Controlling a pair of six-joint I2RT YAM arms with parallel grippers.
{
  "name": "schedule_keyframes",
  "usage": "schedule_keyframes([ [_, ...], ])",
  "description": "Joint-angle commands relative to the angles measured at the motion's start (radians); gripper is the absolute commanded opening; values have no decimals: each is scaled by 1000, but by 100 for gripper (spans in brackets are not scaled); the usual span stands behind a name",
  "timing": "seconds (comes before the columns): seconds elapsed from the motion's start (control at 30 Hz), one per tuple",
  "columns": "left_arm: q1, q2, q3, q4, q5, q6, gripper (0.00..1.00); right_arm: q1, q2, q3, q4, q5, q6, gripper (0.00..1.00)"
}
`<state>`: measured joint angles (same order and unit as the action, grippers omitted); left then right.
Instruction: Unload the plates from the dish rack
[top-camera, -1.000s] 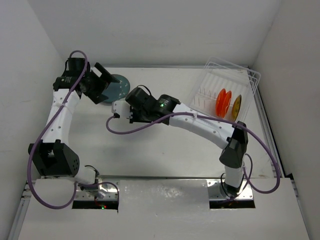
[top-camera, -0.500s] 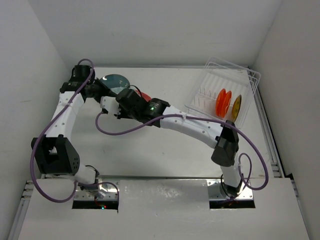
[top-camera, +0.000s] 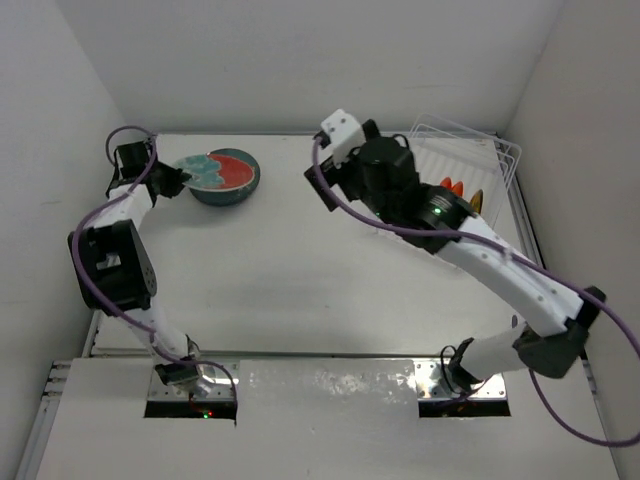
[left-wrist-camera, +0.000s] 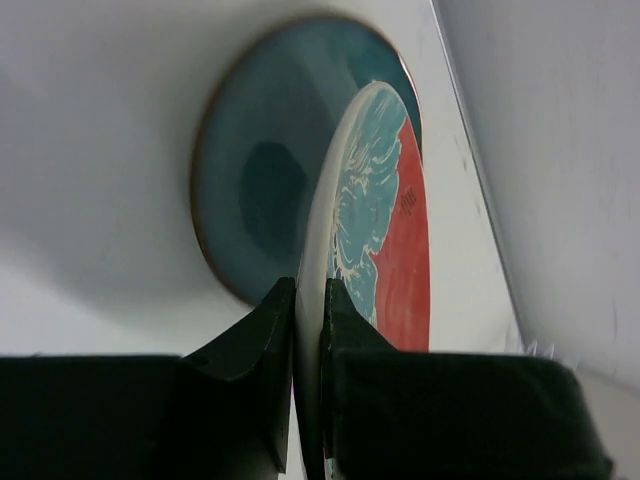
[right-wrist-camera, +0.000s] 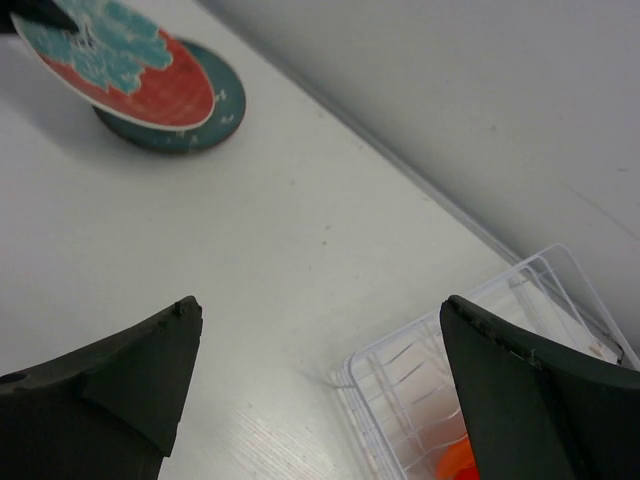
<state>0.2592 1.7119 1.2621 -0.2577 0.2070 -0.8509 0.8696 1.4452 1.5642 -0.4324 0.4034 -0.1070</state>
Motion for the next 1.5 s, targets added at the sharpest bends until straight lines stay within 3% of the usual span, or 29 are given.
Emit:
schedule_keyframes([
  [0.0,9,90,104,376,101,-102,0,-3,-112,-30,-45,49,59,99],
  [0.23,8,262,195,405,81,-89,0,-73,-218,-145,-114,52,99,99],
  [0.3,8,304,217,382,86,-88,7,-75,-227,-147,-124,60,99,99],
  [0.4,-6,324,229,319,60,-56,30,-90,-233,-151,-144,72,99,99],
  [0.43,-17,322,223,296,48,-41,41,-113,-227,-148,-160,71,122,99],
  [0.5,-32,331,232,252,13,-30,54,-155,-214,-139,-187,51,212,99],
  [0.57,-60,360,288,98,-21,-4,69,-246,-165,-106,-267,16,294,99],
  [0.73,-113,446,430,-194,-133,61,93,-392,-80,-55,-373,-77,474,99],
  [0.87,-129,540,588,-389,-162,82,100,-443,-37,-27,-404,-141,509,99],
  [1.0,-136,517,600,-474,-201,73,100,-545,30,31,-502,-185,538,99],
  [1.2,-117,512,599,-658,-279,61,100,-711,43,13,-516,-235,602,99],
  [1.37,-113,459,536,-647,-273,78,100,-831,89,22,-511,-281,616,98],
  [1.47,-113,443,569,-658,-238,101,100,-856,136,51,-517,-216,610,96],
])
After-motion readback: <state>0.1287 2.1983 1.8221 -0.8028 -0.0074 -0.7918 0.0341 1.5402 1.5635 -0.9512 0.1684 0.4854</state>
